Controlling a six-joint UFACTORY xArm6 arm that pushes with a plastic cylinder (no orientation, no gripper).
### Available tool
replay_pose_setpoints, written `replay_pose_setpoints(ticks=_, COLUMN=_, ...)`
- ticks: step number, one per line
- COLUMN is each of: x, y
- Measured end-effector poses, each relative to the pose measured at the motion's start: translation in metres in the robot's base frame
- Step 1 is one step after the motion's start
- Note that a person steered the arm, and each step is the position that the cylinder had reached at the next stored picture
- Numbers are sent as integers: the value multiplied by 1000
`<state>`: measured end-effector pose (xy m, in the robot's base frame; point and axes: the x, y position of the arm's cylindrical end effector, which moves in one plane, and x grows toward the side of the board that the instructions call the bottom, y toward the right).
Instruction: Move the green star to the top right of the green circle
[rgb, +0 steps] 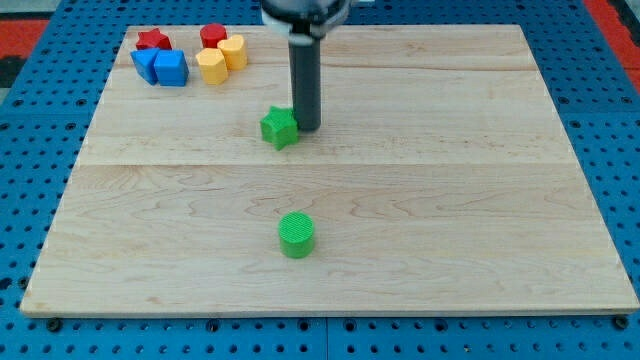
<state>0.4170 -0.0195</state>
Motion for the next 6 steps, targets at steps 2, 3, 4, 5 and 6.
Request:
replay_pose_setpoints(ticks=2, x=-54, y=-38)
replay_pose_setpoints(ticks=3, x=-34, y=-64)
replay_pose_setpoints(ticks=4, x=26, y=-2)
replay_pose_setpoints(ticks=5, x=53, y=11)
replay_pose_setpoints(ticks=6, x=-44, y=5)
